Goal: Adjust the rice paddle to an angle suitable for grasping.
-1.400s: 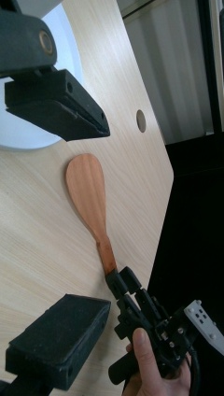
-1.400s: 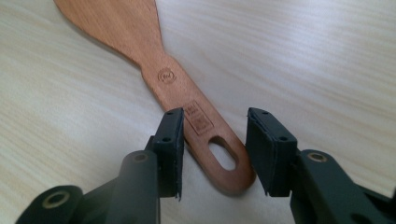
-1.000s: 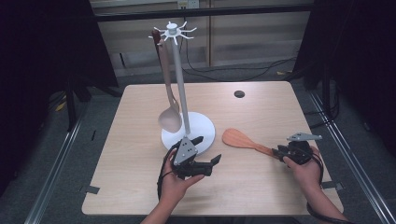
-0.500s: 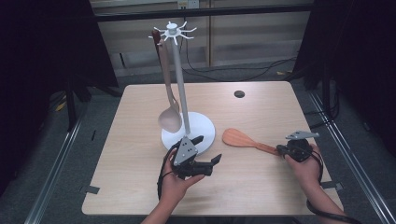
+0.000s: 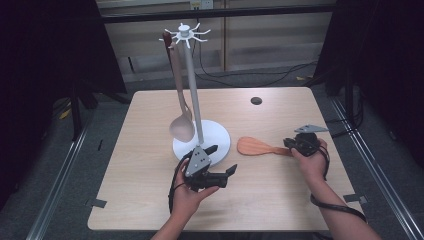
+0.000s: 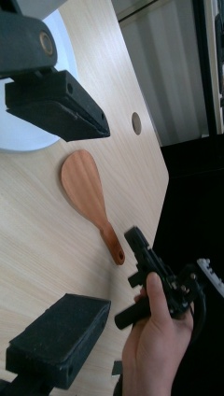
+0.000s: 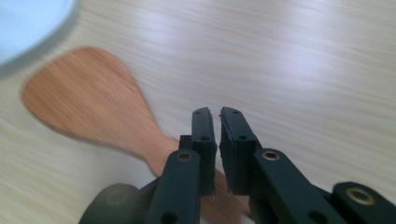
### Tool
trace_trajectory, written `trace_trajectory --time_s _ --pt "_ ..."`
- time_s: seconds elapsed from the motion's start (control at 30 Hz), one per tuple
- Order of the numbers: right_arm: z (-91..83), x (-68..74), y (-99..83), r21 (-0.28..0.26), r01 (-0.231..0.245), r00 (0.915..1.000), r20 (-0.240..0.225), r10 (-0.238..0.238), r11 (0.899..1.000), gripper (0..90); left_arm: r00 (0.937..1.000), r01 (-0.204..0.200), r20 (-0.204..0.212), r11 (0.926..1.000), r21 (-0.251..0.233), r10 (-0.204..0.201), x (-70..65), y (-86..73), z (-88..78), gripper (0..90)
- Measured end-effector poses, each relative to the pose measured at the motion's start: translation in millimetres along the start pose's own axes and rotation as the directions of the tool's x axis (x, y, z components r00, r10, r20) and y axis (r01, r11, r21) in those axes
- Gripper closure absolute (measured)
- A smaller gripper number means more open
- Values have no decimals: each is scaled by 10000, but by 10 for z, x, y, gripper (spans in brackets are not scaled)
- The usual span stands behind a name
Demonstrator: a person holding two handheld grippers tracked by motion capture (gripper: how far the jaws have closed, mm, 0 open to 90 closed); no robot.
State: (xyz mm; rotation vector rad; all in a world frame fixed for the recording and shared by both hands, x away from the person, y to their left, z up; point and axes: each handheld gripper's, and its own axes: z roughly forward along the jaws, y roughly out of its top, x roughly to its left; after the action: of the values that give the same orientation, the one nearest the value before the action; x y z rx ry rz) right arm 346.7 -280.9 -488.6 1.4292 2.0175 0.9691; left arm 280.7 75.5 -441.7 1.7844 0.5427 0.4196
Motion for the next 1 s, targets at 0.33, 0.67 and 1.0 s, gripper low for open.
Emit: trace_trajectory --time_s 0.33,0.67,1.0 --pt "396 320 167 -76 -291 9976 -636 286 9995 799 10000 71 56 10000 -42 -71 -10 -11 -4 150" --pt "649 491 283 251 -211 9953 -942 233 9995 802 10000 -1 59 10000 -5 1 -7 -8 -7 151" --pt "552 712 206 357 384 9748 -2211 -296 9986 807 9998 -151 159 9999 48 150 -28 4 7 151"
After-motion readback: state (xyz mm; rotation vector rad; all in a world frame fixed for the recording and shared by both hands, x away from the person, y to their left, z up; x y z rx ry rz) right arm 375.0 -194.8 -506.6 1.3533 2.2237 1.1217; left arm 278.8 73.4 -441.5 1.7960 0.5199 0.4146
